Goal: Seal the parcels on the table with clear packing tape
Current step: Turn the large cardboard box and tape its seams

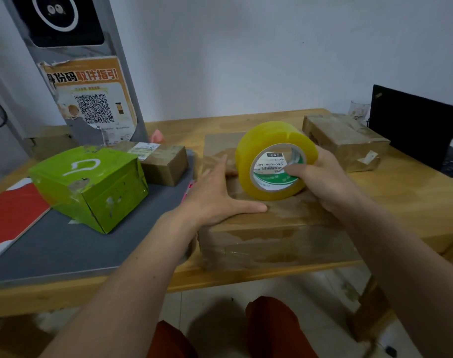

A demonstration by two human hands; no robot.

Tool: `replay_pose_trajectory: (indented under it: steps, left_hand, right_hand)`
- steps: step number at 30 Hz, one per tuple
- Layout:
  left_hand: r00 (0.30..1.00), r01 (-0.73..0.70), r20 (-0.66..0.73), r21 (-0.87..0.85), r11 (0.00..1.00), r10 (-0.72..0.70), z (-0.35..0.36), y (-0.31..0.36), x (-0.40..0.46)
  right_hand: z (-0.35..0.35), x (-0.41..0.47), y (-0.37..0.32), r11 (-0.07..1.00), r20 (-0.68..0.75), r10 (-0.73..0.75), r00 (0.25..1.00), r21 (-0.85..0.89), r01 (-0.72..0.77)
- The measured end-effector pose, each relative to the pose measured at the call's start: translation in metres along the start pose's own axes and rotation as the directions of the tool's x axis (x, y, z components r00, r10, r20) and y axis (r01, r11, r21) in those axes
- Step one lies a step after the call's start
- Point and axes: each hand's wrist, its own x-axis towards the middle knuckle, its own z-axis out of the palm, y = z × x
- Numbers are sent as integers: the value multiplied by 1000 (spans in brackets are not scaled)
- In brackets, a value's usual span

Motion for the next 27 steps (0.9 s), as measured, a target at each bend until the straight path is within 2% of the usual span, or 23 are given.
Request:
replay_pose_trajectory:
  steps: [7,14,16,19,23,27]
  left_hand:
    - [997,57,42,76,995,-60,-3,8,-4]
    - [997,49,52,105,993,-55,-3,12,-5]
    - [997,42,57,109,993,-48,-4,12,-5]
    - [996,42,70,120,992,-50,-4,11,-4]
    - [995,56,74,117,992,-65,-5,9,-4]
    - [995,62,72,109,992,-70,-5,6,-4]
  right_hand:
    - [-49,8,-3,990,-76,-52,996,-137,41]
    - [-54,-8,13,999,-63,-33,998,24,34]
    - [-54,-10,13,999,-22,-26,999,-21,25]
    - [-57,-6,9,999,-63,-3,998,-52,-1]
    - [-63,-2,-4,986,-33,-45,998,-162,39]
    - [-88,-4,-9,985,-106,-111,988,-141,95]
